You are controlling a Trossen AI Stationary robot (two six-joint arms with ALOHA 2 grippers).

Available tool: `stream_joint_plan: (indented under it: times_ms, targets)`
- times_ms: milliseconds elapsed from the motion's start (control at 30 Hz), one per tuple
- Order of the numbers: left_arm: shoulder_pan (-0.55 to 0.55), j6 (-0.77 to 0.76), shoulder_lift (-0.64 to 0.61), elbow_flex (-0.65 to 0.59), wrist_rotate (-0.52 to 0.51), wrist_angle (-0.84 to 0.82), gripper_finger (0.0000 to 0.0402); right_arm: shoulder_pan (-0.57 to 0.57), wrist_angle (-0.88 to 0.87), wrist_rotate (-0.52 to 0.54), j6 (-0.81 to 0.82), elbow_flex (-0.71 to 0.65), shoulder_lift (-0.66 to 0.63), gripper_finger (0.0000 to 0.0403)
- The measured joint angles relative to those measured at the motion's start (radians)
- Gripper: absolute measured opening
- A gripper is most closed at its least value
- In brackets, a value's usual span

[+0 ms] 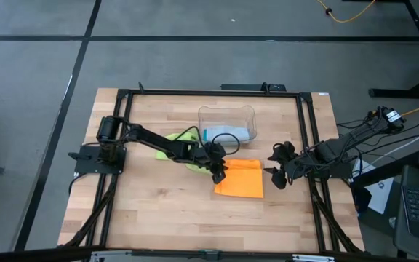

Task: Fold microfiber towels
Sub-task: Fold the yellow towel

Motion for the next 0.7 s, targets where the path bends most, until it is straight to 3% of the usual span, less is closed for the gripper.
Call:
stream_joint_plan:
  times_ms: [367, 700]
  targets:
    - [-0.005, -0.027, 0.000, 0.000, 0.018, -0.047, 0.0229, 0.000, -0.022, 0.000, 0.000, 0.000, 0.000, 0.0243]
    - [-0.044, -0.020, 0.035, 0.001, 0.001, -0.048, 0.0240, 0.000, -0.043, 0.000, 0.003, 0.000, 0.000, 0.0243]
